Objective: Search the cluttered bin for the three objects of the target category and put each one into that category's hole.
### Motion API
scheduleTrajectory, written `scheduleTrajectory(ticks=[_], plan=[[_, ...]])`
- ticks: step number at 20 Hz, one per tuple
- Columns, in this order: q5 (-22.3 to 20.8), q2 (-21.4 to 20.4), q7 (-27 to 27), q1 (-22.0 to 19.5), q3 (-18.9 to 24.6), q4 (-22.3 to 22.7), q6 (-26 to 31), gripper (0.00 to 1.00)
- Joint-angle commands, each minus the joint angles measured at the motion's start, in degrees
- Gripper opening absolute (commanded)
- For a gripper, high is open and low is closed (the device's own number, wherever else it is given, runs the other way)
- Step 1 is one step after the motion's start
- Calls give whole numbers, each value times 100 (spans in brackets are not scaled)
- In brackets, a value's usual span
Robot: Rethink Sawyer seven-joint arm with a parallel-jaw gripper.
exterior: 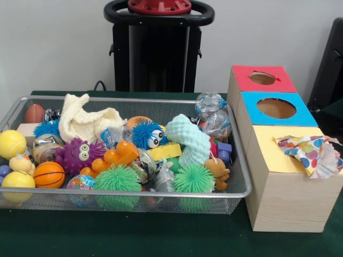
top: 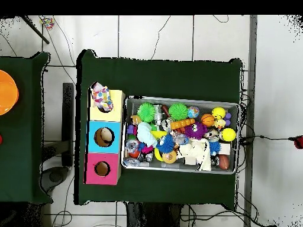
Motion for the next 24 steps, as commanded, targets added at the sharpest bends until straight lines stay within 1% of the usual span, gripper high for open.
scheduleTrajectory(ticks=[1, 3, 5, 8, 9, 10, 12, 13, 15, 16, 18, 19, 20, 21, 24], plan=[[-1985, 584, -3286, 114, 2486, -2181, 1450, 0], [-2891, 613, -3676, 0, 3411, -2273, 1626, 0], [-3731, 733, -3964, -116, 4336, -2336, 1722, 0], [-5046, 990, -4209, -278, 5747, -2433, 1657, 0], [-5383, 1075, -4180, -313, 6070, -2456, 1588, 0], [-5713, 1143, -4123, -335, 6281, -2471, 1526, 0], [-6262, 1251, -3906, -354, 6500, -2475, 1430, 0], [-6233, 1279, -3686, -355, 6333, -2426, 1438, 0], [-6021, 1280, -3258, -397, 6034, -2295, 1429, 0], [-5823, 1242, -3007, -426, 5802, -2191, 1391, 0], [-5174, 1120, -2432, -513, 5149, -1837, 1261, 0], [-4791, 1045, -2117, -589, 4753, -1571, 1155, 0], [-4405, 922, -1735, -672, 4299, -1215, 1023, 0], [-3988, 761, -1345, -817, 3855, -729, 780, 0], [-3174, 272, -373, -1219, 2917, 584, 172, 0]])
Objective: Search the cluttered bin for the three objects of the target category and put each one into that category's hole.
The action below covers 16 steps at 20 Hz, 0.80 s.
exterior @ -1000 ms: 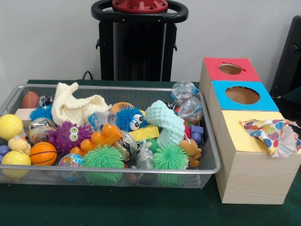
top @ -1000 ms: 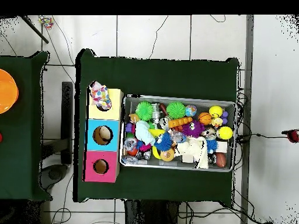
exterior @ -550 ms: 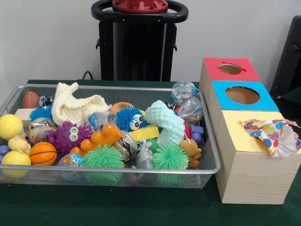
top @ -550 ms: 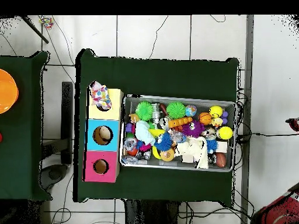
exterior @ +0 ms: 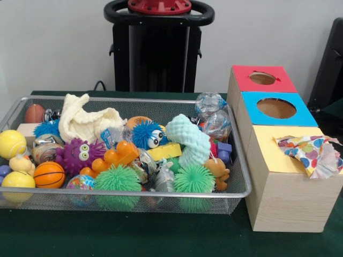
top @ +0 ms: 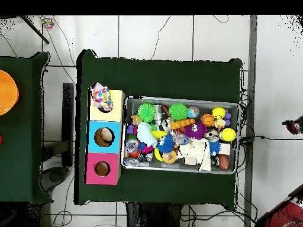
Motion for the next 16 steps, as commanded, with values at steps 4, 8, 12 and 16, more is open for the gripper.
scheduleTrajectory(ticks=[4, 8, 12, 16], plan=[[1471, -1225, 2834, -1033, -2075, 2786, -1292, 0], [1723, -1451, 3062, -1164, -2440, 3209, -1496, 0], [1963, -1671, 3384, -1276, -2805, 3639, -1758, 0], [2150, -2017, 3919, -1371, -3187, 4293, -2191, 0]])
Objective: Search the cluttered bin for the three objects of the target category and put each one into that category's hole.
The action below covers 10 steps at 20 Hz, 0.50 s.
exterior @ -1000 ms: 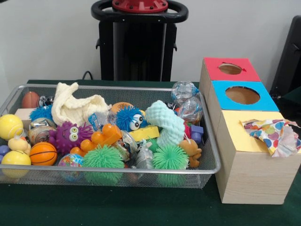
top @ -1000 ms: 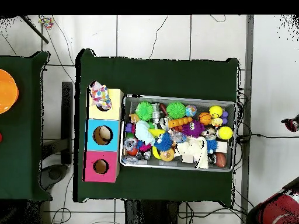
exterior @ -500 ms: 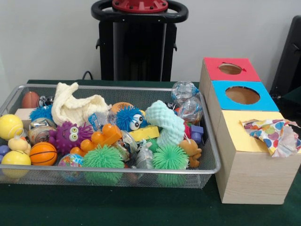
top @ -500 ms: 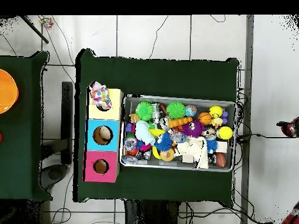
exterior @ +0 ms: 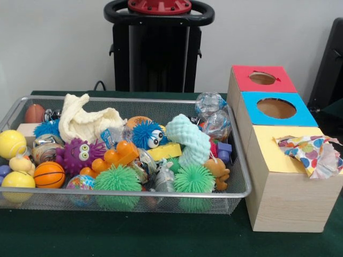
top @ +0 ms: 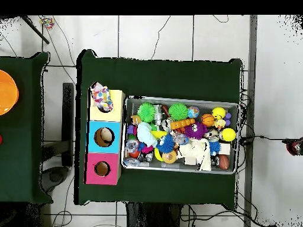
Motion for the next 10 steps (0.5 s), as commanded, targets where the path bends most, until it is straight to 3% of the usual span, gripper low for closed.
scheduleTrajectory(ticks=[1, 10], plan=[[358, -886, 2575, -344, -1311, 1368, -699, 0], [613, -1628, 3269, -668, -2098, 3070, -1870, 0]])
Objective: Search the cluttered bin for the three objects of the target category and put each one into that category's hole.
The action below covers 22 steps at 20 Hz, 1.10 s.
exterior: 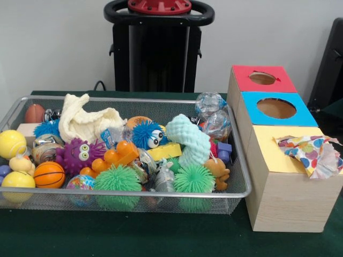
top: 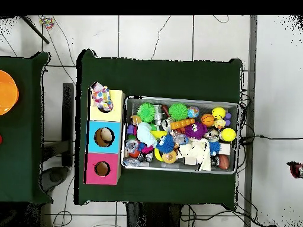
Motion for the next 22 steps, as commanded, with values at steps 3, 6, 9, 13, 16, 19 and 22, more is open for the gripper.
scheduleTrajectory(ticks=[3, 6, 9, 13, 16, 19, 22], plan=[[212, -899, 2191, -256, -1226, 2050, -1106, 0], [245, -1017, 2116, -329, -1388, 2374, -1364, 0], [265, -1106, 1972, -398, -1543, 2642, -1647, 0], [256, -1159, 1792, -565, -1743, 2983, -2029, 0], [222, -1268, 1635, -655, -1915, 3227, -2191, 0], [180, -1372, 1523, -725, -2023, 3426, -2366, 0], [175, -1400, 1401, -766, -2090, 3547, -2497, 0]])
